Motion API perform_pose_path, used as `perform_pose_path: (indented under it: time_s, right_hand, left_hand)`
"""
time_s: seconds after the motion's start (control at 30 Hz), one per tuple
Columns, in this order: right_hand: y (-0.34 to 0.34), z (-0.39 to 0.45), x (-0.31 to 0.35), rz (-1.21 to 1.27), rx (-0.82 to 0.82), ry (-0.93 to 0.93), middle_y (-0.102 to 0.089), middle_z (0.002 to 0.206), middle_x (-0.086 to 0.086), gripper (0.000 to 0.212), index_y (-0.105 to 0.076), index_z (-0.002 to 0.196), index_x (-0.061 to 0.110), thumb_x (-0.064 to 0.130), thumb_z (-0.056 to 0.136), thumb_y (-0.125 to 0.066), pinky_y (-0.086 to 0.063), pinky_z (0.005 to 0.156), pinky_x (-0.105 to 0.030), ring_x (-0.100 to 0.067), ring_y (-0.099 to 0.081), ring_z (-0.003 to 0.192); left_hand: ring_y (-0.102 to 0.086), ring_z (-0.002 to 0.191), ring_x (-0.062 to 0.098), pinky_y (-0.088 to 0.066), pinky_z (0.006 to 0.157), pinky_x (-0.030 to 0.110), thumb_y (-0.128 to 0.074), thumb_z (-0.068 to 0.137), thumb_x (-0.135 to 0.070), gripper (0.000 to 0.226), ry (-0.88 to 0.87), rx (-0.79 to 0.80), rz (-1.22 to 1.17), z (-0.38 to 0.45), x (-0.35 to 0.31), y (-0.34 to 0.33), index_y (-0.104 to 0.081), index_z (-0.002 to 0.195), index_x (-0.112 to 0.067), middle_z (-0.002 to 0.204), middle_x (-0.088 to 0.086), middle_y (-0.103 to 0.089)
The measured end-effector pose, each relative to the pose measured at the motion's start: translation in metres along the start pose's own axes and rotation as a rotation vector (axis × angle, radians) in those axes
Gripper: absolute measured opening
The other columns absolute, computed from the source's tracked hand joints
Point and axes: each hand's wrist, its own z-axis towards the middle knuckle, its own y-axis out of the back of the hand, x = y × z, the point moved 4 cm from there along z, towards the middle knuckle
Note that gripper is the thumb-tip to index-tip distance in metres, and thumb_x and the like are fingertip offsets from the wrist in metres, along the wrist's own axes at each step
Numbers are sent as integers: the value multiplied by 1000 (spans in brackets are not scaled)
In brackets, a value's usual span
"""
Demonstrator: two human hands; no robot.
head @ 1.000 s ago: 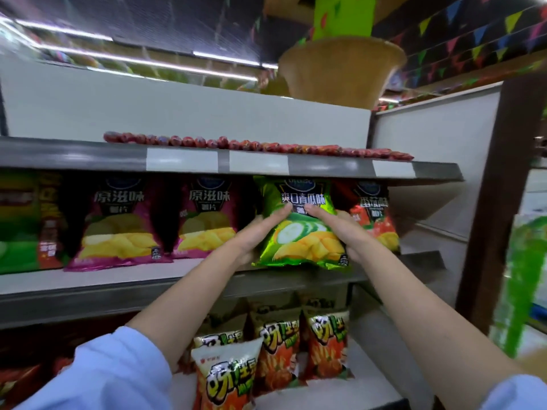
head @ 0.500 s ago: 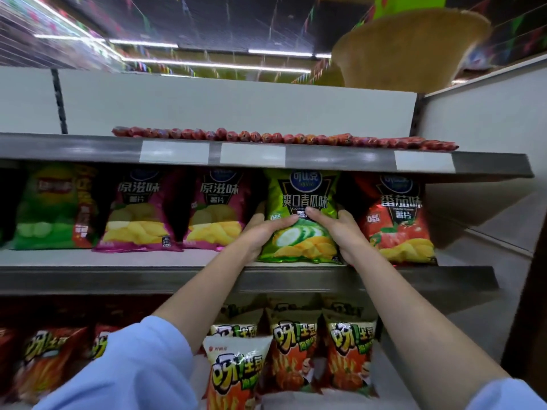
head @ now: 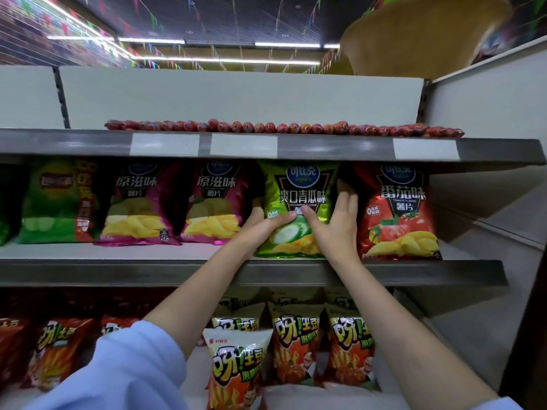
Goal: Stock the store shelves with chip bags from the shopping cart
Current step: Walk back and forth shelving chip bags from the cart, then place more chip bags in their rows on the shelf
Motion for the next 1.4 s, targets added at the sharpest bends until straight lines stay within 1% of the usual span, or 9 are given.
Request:
perform_pose_path:
  time_s: [0.17,0.23,0.33,0.57,0.67,0.83,1.0,1.23,1.4]
  right_hand:
    - [3,-15,20,-96,-227,276,-52,126,-22,45,-56,121,0,26,84,-58,-42,97,-48,-32,-47,119]
    - [-7,-25,39,-21,-230,370,-55,125,-17,42,-58,119,3,24,83,-52,-37,102,-41,-22,-44,120]
    - [-29,-42,82,114,-150,467,-56,128,-12,38,-59,116,5,21,83,-52,-28,103,-27,-17,-43,122]
    - [-114,-93,173,296,152,492,-54,129,-7,39,-61,113,8,32,85,-48,-33,99,-27,-15,-44,121]
    - [-160,-124,221,352,278,485,-54,128,-5,36,-62,110,9,33,87,-50,-29,96,-22,-14,-44,119]
    - [-244,-192,323,469,509,487,-51,129,-8,43,-57,118,5,35,87,-52,-29,104,-28,-20,-43,126]
    - [-325,-273,427,611,727,459,-45,128,-5,38,-53,124,7,30,94,-58,-29,102,-23,-18,-41,126]
    - [-403,-375,527,813,985,254,-39,125,-2,36,-52,124,9,31,96,-55,-37,105,-32,-17,-45,120]
    - [-457,-441,587,862,1143,224,-41,117,-1,35,-52,122,5,29,96,-55,-36,93,-25,-19,-47,116]
  left_hand:
    - [-46,124,20,-41,105,37,-78,73,-47,91,-189,-203,147,-21,-14,9,-28,141,-14,136,6,-45]
    - [-53,107,16,-47,89,23,-73,83,-31,71,-295,-330,91,-37,-18,21,-32,137,-9,122,9,-52]
    - [-58,86,7,-48,74,13,-68,87,-15,40,-427,-453,-42,-61,-11,52,-46,120,-11,100,3,-59]
    - [-60,83,9,-52,80,30,-61,93,-15,12,-479,-728,39,-121,0,186,-53,102,-14,90,-5,-58]
    - [-64,91,24,-52,84,41,-57,95,-22,4,-441,-838,77,-160,14,263,-53,95,-22,90,-1,-61]
    - [-63,96,23,-51,87,35,-55,96,-30,14,-317,-964,185,-249,42,390,-57,98,-16,95,2,-63]
    - [-65,96,23,-53,90,44,-56,96,-30,9,-209,-1142,252,-350,65,515,-55,89,-24,96,5,-65]
    - [-60,104,17,-48,93,35,-54,94,-43,25,16,-1311,284,-469,98,646,-52,104,-20,106,1,-62]
    - [-60,104,20,-50,91,37,-51,95,-47,35,141,-1426,230,-537,133,706,-52,109,-15,106,2,-61]
